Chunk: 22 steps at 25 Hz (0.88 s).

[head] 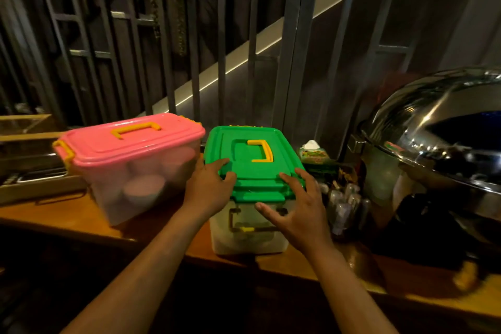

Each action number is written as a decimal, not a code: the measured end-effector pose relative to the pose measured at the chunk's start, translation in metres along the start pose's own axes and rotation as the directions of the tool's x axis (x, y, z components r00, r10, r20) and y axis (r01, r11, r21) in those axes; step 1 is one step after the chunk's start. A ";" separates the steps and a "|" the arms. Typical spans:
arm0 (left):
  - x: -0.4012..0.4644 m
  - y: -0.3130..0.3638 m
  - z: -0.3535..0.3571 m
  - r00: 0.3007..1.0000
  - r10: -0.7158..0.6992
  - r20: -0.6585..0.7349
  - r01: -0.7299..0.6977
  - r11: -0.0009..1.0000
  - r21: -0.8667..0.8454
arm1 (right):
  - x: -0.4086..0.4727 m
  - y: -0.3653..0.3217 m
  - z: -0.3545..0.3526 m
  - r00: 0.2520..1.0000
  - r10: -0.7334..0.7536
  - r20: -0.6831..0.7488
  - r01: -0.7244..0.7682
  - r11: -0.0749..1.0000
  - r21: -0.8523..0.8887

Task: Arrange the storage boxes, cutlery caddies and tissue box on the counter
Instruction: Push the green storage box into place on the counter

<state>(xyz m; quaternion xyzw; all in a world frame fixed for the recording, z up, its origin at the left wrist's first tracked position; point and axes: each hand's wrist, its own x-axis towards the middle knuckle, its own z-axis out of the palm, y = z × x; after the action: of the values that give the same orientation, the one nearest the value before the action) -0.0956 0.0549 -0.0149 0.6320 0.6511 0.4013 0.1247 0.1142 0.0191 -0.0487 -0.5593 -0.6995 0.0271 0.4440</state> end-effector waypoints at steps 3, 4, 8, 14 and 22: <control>0.008 -0.008 -0.004 0.999 0.027 0.018 -0.026 0.998 -0.052 | 0.000 -0.008 0.004 0.999 0.034 -0.013 -0.035 0.999 -0.025; 0.012 -0.012 -0.005 0.999 0.041 0.029 -0.039 0.996 -0.077 | 0.000 -0.012 0.008 0.998 0.049 -0.025 -0.050 0.998 -0.031; 0.031 -0.021 -0.012 0.987 0.104 0.119 -0.091 0.990 -0.112 | 0.004 -0.025 0.022 0.992 0.095 -0.086 -0.100 0.993 -0.065; 0.066 -0.031 -0.008 0.959 0.204 0.198 -0.180 0.975 -0.130 | 0.015 -0.034 0.037 0.976 0.155 -0.156 -0.174 0.978 -0.113; 0.072 -0.035 -0.005 0.949 0.238 0.206 -0.226 0.971 -0.078 | 0.016 -0.034 0.040 0.972 0.155 -0.174 -0.179 0.975 -0.131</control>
<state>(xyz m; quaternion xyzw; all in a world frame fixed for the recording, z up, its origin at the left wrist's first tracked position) -0.1364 0.1236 -0.0106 0.7401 0.5441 0.3601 0.1629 0.0625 0.0376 -0.0447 -0.6477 -0.6113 -0.0324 0.4535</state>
